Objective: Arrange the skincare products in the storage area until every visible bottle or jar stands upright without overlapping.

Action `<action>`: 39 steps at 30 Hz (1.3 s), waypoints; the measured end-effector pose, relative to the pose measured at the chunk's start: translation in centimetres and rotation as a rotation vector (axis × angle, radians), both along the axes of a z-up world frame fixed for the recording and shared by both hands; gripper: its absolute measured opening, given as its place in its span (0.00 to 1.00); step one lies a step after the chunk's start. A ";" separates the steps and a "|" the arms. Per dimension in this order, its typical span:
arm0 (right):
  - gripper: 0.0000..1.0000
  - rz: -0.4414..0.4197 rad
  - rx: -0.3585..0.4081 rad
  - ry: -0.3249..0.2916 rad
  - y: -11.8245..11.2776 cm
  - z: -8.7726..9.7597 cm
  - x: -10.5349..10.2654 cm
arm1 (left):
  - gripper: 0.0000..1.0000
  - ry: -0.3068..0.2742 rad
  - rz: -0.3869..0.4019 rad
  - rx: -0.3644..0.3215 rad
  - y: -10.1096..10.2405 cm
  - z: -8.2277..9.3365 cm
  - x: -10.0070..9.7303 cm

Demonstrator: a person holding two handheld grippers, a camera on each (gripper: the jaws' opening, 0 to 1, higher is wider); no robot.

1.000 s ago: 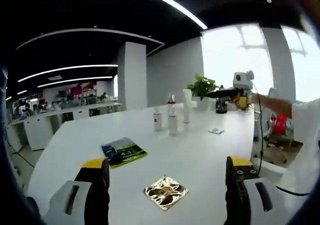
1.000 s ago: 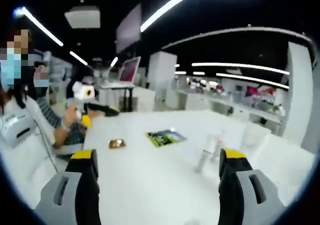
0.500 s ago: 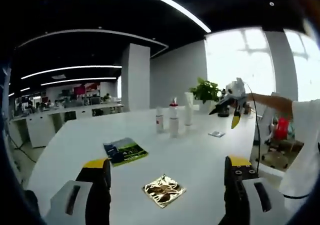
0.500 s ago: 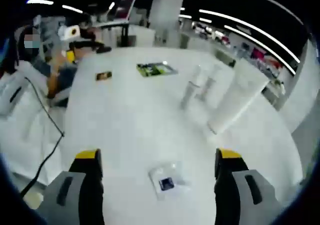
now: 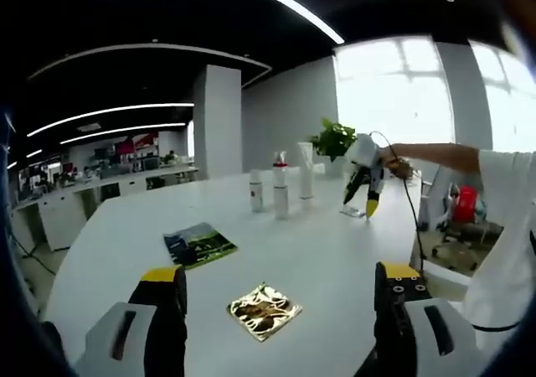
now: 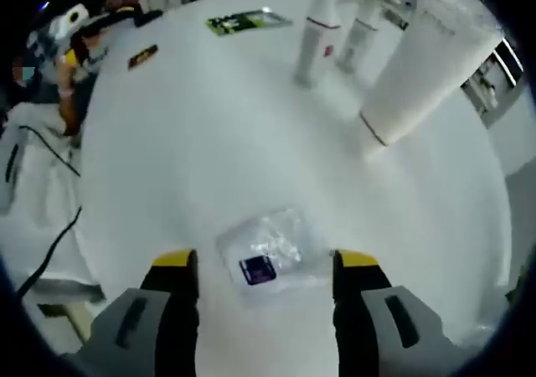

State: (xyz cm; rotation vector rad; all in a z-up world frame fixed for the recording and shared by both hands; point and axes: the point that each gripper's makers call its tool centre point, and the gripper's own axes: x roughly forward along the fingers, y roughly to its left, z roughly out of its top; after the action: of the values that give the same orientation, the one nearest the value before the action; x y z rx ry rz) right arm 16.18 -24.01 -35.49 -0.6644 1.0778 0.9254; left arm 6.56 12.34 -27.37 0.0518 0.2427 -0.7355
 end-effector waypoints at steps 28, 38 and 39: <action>0.39 -0.055 0.025 -0.023 0.3 0.2 0.5 | 0.94 0.030 -0.043 -0.028 -1.8 -1.1 0.2; 0.38 0.029 0.121 -0.132 3.8 1.9 1.3 | 0.93 0.035 -0.039 -0.050 -2.0 -1.1 0.2; 0.38 0.039 0.133 -0.147 4.1 2.2 1.5 | 0.93 0.030 -0.040 -0.046 -2.1 -1.1 0.1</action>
State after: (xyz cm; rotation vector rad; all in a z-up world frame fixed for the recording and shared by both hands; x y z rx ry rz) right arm 17.63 -19.87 -33.29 -0.6351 0.8679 0.9578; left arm 6.65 10.23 -28.46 0.0017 0.2541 -0.7818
